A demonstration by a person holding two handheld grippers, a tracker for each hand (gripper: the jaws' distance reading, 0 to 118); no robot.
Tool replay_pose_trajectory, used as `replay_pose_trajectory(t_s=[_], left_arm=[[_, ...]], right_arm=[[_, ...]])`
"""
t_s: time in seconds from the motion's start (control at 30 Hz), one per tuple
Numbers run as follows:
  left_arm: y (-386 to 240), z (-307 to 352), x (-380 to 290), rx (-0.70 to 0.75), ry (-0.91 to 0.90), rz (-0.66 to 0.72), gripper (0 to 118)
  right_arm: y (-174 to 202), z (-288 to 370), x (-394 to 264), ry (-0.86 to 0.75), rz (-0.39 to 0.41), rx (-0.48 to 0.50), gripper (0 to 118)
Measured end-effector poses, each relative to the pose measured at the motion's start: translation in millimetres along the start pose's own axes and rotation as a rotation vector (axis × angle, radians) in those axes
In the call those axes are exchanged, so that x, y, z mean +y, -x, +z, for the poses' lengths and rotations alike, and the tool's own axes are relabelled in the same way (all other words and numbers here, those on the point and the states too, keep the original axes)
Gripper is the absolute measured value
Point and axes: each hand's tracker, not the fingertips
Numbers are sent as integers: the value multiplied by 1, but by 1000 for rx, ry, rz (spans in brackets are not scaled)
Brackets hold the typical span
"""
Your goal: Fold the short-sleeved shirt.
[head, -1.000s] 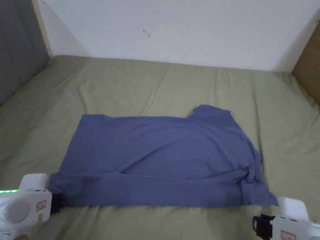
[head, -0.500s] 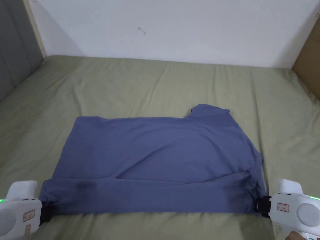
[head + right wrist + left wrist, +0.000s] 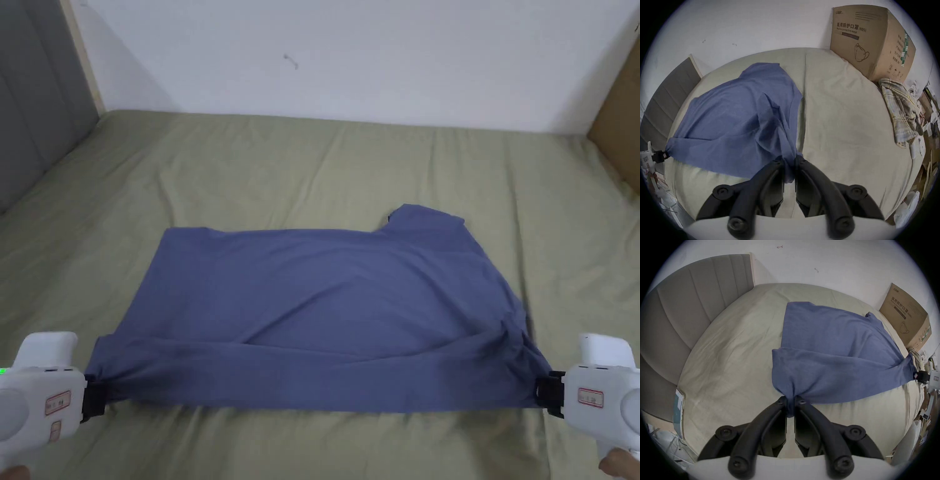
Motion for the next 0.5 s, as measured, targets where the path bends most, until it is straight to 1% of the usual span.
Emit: replay_pose_trajectory(t_s=[0.13,0.27,0.4,0.5], left_arm=[[2,13,-4,3,-7,-4,7],[7,27,-18,-6,2,-14,7],[10,39,-39,-14,28,-15,7],[10,44,-58,-12,62,-30,7]], right_arm=[[-8,13,-14,6,-16,-9,14],[-22,21,-39,44,-28,3,14],[-33,35,-69,65,-62,12,14],[-38,48,-91,81,-71,8,14]])
